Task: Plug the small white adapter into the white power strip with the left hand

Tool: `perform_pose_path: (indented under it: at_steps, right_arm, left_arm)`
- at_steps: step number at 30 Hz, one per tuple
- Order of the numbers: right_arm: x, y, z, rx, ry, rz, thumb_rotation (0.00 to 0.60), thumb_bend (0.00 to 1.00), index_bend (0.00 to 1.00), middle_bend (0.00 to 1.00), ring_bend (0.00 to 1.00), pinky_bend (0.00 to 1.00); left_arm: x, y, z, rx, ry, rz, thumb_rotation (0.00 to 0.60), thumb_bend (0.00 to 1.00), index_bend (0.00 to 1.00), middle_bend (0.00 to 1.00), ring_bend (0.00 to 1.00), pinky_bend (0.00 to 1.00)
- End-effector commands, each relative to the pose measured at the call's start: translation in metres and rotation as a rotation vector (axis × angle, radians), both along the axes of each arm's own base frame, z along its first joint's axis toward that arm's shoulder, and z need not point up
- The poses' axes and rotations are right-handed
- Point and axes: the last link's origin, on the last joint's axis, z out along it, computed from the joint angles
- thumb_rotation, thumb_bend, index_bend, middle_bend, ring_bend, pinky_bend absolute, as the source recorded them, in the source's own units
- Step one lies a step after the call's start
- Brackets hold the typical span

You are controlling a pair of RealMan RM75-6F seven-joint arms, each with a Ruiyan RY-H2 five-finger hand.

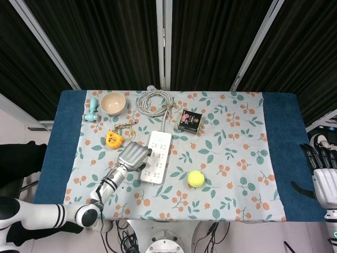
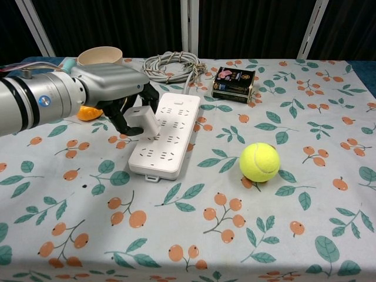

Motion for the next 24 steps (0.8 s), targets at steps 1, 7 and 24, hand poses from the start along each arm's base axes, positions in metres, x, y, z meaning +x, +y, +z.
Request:
perform_pose_path:
  at_steps: [1, 7, 24]
  right_arm:
    - [0.0, 0.0, 0.0, 0.0, -0.001, -0.001, 0.6, 0.06, 0.03, 0.08, 0.0, 0.0]
    - [-0.002, 0.0, 0.0, -0.001, -0.002, -0.004, 0.6, 0.06, 0.03, 0.08, 0.0, 0.0]
    - [-0.005, 0.0, 0.001, -0.002, -0.01, -0.008, 0.6, 0.06, 0.03, 0.08, 0.0, 0.0]
  left_arm:
    - [0.002, -0.002, -0.001, 0.008, 0.017, -0.009, 0.6, 0.52, 0.69, 0.77, 0.58, 0.51]
    - [0.007, -0.005, -0.003, 0.022, 0.063, -0.026, 0.6, 0.52, 0.7, 0.78, 0.6, 0.51]
    - [0.025, -0.014, -0.014, 0.07, 0.236, -0.096, 0.6, 0.52, 0.72, 0.8, 0.62, 0.51]
